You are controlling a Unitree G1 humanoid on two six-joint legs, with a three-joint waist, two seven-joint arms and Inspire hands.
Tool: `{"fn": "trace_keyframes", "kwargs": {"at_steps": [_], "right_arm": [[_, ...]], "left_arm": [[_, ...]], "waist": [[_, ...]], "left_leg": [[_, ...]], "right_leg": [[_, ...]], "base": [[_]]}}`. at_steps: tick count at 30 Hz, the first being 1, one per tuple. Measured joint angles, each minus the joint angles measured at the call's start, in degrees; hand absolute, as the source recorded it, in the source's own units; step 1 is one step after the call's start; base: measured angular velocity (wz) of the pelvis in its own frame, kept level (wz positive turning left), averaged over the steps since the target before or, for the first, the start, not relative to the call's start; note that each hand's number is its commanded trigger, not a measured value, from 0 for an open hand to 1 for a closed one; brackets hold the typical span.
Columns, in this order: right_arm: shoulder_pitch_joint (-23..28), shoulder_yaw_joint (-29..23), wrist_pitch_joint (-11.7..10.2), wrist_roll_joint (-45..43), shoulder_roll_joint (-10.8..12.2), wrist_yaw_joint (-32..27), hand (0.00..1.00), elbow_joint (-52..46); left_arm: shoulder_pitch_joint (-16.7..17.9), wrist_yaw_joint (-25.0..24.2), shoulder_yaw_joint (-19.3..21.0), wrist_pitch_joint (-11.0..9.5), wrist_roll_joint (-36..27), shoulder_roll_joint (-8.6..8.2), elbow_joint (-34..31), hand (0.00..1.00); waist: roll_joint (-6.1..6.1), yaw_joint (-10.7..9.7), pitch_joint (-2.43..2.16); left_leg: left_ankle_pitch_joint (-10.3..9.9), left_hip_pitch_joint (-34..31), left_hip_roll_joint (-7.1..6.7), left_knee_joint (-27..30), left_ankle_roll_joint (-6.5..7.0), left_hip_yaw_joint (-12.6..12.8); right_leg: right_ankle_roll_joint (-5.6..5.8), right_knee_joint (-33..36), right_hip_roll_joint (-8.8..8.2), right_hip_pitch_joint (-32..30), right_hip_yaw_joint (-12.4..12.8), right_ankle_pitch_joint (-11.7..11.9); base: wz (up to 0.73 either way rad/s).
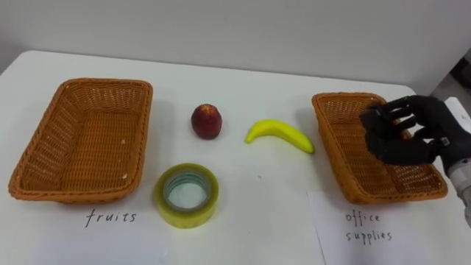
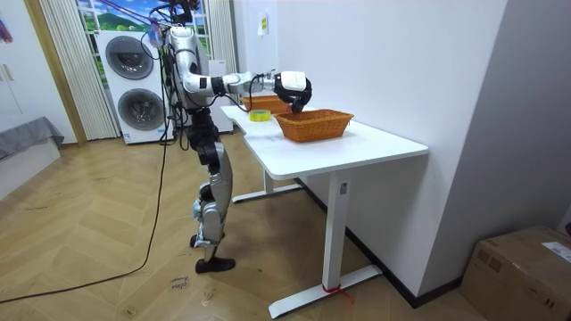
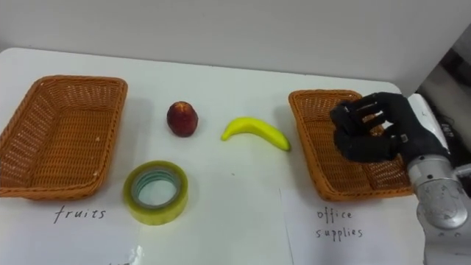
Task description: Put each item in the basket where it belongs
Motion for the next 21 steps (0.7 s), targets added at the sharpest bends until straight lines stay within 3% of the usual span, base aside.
{"fn": "trace_keyframes", "kwargs": {"at_steps": [8,21], "right_arm": [[0.0,0.2,3.1,0.1,0.0,2.7,0.00,3.7],[0.0,0.2,3.8,0.1,0.0,4.9,0.00,3.7]], "left_arm": [[-0.2,0.0,0.0,1.4,0.0,-0.01,-0.5,0.00],[-0.2,0.0,0.0,2.2,0.0,-0.01,-1.9,0.00]], "waist": [[-0.18,0.0,-0.05],[-0.85,0.1,0.12]], "left_leg": [[0.0,0.0,0.00,0.0,0.00,0.1],[0.0,0.0,0.00,0.0,0.00,0.2]], "right_leg": [[0.02,0.1,0.00,-0.1,0.2,0.0],[0.02,0.1,0.01,-0.1,0.3,0.0]], "base": [[0.00],[0.00]]}}
